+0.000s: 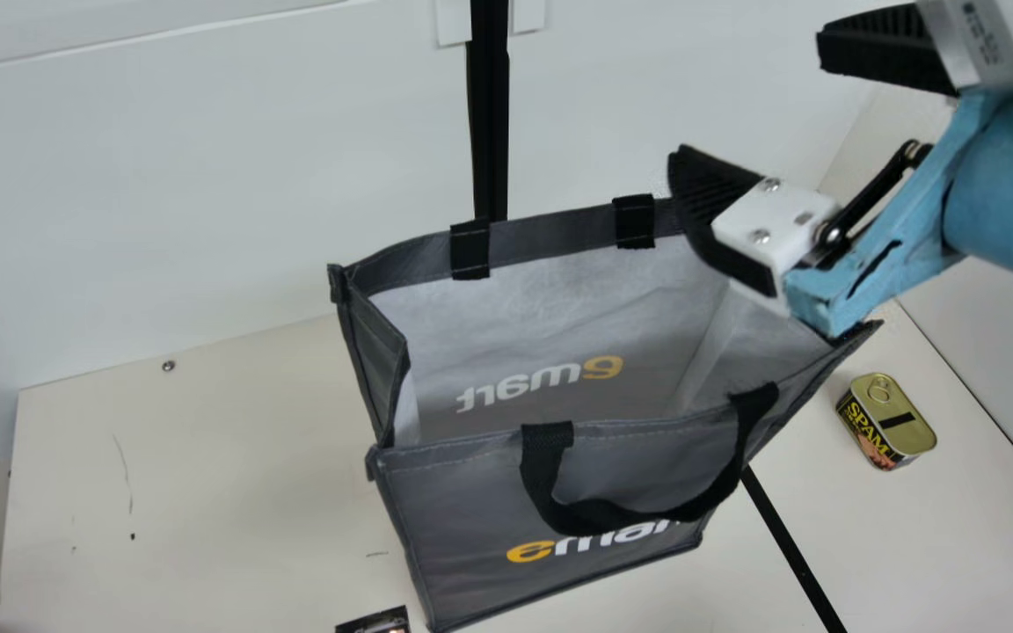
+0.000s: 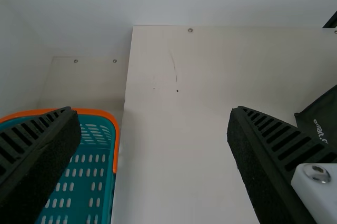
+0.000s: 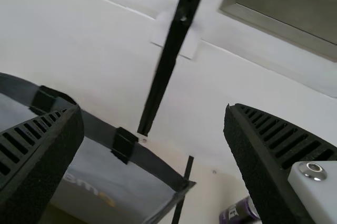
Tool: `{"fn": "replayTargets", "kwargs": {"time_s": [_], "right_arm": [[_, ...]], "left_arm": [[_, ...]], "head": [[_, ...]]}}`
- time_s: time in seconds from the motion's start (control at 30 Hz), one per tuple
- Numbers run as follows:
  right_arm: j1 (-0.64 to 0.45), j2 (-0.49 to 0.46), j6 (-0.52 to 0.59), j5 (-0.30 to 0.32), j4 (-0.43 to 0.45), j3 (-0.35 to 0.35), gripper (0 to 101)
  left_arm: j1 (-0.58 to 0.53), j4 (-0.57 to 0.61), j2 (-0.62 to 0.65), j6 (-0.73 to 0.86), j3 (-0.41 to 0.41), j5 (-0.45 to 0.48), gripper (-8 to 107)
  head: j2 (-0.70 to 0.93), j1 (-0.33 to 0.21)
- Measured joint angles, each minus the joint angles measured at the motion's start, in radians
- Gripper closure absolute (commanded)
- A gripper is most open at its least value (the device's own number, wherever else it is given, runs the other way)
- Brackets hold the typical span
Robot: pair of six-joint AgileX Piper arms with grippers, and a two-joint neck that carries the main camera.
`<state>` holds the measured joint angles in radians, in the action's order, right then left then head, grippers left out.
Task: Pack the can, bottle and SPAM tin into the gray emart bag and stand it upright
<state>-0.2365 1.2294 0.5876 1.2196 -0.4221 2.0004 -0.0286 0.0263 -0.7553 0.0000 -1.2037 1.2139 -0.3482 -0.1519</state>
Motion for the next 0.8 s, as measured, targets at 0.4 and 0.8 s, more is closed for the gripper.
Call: {"fn": "replayTargets", "kwargs": {"time_s": [0.4, 0.8], "right_arm": [[-0.207, 0.041, -0.005, 0.000, -0.042, -0.010, 6], [-0.345, 0.064, -0.020, -0.001, -0.022, -0.052, 6]], "left_arm": [[0.000, 0.000, 0.000, 0.000, 0.000, 0.000, 9], [0.000, 0.000, 0.000, 0.000, 0.000, 0.000, 9]], "head": [[0.000, 0.000], [0.000, 0.000]]}}
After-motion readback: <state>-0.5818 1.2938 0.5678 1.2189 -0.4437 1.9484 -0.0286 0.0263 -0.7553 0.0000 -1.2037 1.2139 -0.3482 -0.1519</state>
